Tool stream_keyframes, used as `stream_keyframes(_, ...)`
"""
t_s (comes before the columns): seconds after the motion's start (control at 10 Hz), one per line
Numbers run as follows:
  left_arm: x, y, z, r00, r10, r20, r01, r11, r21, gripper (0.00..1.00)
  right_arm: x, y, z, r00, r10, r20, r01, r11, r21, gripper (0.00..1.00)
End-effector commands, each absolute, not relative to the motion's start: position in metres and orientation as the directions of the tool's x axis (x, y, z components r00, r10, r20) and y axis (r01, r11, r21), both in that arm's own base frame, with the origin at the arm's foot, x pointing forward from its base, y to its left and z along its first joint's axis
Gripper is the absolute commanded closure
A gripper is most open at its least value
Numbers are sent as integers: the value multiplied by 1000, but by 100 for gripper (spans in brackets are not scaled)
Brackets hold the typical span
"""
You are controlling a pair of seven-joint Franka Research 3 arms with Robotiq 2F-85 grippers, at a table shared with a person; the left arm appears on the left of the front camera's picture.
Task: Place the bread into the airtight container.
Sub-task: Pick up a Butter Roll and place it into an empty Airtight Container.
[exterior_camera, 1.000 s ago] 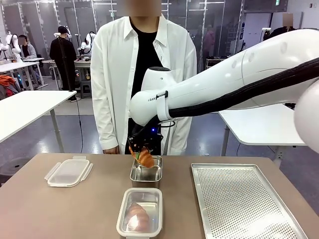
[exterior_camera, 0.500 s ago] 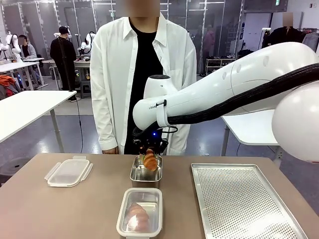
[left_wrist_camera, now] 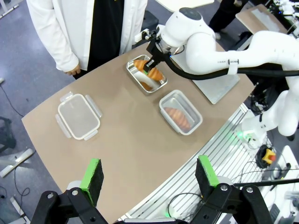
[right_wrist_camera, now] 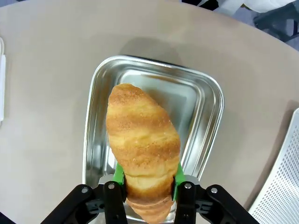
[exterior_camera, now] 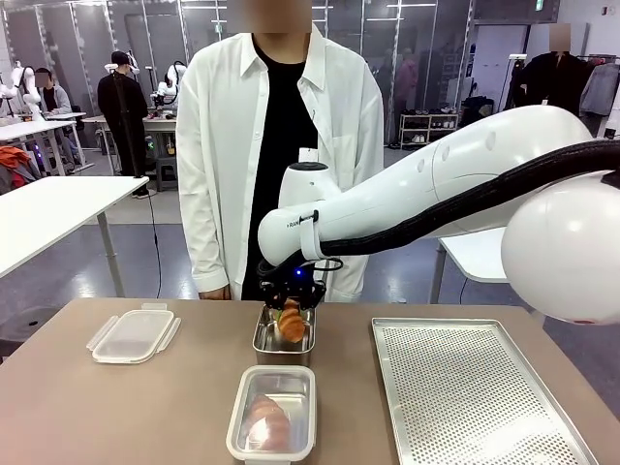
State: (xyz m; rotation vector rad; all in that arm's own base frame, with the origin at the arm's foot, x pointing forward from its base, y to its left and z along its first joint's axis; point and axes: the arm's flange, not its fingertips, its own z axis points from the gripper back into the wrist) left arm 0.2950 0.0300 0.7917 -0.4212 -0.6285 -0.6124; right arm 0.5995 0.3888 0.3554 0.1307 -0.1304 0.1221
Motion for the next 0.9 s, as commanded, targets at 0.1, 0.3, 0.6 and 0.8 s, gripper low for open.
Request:
stream_keyframes(0.1,294,30,793,633,-403,661,659,728,-187,0,606,395,348,981,86,176,-109,986,127,21)
stream_keyframes(0.3,294,30,793,633,-403,661,659,728,-187,0,605,391,352,978,77,193,-104,986,133,15)
stream_keyframes(0.6,294,30,793,633,-403,661,659,728,-187,0,605,389,354,979,79,191,-105,985,133,0)
stream_keyframes(0.8,294,30,793,633,-403,661,659,728,-187,0,608,385,354,978,93,184,-123,980,156,0)
